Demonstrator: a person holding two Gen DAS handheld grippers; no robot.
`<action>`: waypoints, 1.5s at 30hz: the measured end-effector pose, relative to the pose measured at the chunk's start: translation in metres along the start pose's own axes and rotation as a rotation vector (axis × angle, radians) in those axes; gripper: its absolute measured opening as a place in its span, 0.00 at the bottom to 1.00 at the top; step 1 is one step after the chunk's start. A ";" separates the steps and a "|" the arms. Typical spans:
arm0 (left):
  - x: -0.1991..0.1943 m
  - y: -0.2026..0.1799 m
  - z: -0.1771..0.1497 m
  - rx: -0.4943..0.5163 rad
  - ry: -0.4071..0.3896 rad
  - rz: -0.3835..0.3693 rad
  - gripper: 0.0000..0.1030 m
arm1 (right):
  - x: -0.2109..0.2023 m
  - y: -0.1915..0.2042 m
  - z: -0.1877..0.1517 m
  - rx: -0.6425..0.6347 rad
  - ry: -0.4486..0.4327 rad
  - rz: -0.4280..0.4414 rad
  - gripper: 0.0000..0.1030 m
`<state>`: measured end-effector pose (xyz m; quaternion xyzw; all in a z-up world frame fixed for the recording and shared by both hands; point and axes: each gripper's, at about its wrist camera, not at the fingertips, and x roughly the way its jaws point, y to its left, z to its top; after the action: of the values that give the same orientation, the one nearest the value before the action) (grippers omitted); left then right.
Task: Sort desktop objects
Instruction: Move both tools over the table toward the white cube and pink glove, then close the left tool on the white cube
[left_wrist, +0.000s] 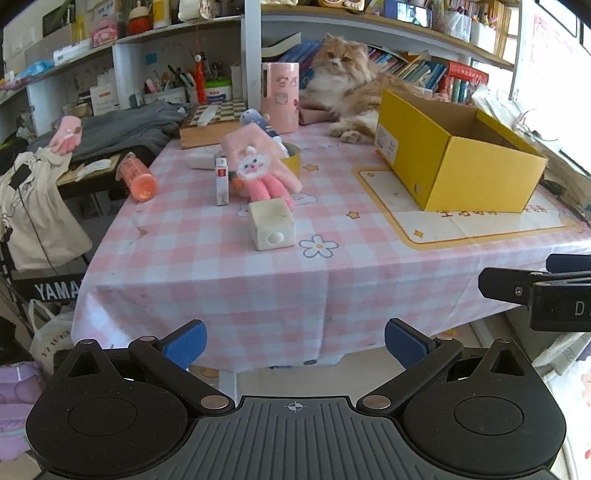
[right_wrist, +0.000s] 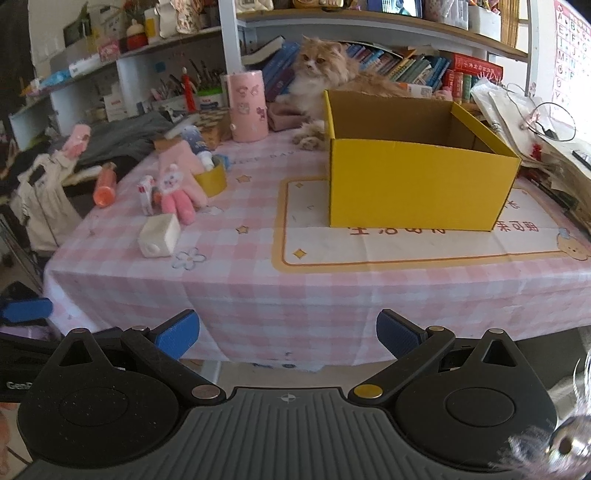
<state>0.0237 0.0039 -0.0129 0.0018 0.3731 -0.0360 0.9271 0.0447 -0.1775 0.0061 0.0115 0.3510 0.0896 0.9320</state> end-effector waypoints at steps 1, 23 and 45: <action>-0.001 0.000 0.000 0.000 -0.004 -0.009 1.00 | -0.002 0.000 0.000 0.001 -0.006 0.002 1.00; -0.006 0.010 -0.005 -0.047 -0.013 -0.061 1.00 | -0.015 0.022 -0.002 -0.093 -0.061 0.057 1.00; 0.034 0.033 0.044 -0.099 -0.048 0.036 0.99 | 0.035 0.028 0.054 -0.200 -0.137 0.119 0.66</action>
<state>0.0807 0.0329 -0.0058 -0.0383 0.3517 -0.0009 0.9353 0.1013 -0.1414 0.0259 -0.0545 0.2745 0.1783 0.9433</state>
